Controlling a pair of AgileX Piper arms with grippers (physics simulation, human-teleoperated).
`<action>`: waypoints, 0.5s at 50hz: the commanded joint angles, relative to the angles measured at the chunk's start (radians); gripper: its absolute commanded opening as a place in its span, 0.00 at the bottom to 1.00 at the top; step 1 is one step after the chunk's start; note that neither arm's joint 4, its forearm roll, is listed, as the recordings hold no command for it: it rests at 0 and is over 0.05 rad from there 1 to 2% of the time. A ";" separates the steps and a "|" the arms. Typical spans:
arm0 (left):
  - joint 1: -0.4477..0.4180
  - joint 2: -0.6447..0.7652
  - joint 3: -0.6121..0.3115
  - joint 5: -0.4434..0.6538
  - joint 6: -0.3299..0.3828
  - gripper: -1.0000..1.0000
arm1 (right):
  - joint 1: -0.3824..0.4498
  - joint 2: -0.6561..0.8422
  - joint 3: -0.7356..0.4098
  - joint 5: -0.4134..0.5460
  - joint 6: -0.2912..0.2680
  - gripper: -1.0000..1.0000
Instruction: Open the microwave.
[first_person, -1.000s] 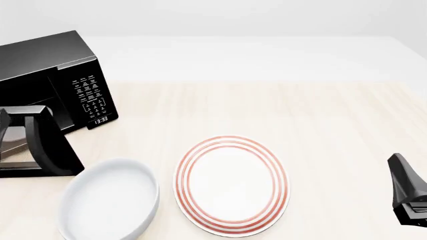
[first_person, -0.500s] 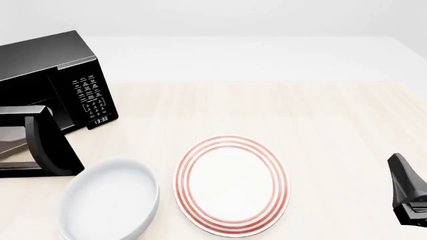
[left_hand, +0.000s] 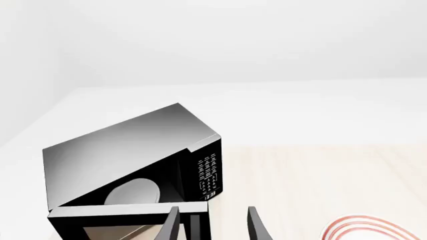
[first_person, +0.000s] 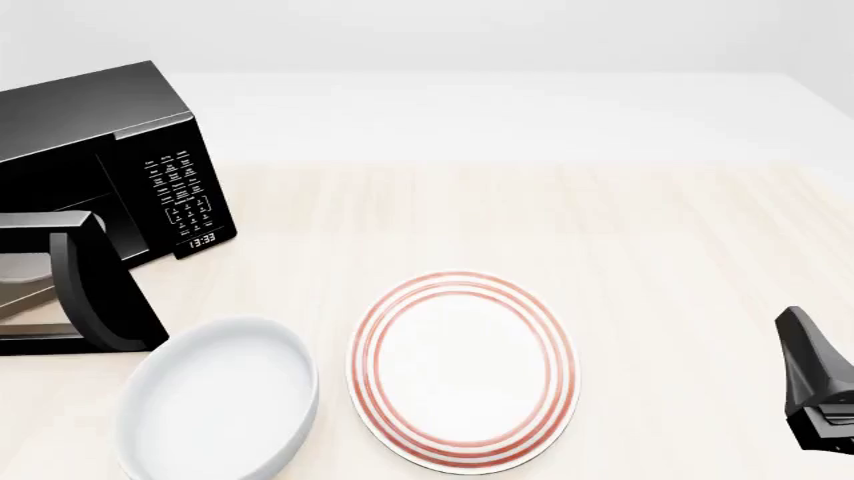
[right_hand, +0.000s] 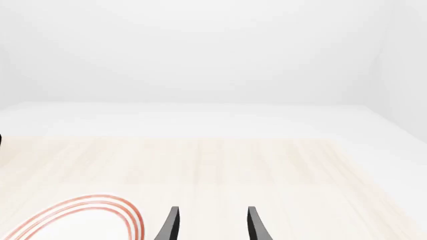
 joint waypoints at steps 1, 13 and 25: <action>-0.018 0.081 -0.068 0.031 0.016 1.00 | 0.000 0.000 0.000 0.000 0.000 1.00; 0.019 0.162 -0.149 0.086 0.034 1.00 | 0.000 0.000 0.000 0.000 0.000 1.00; 0.012 0.276 -0.222 0.120 0.048 1.00 | 0.000 0.000 0.000 0.000 0.000 1.00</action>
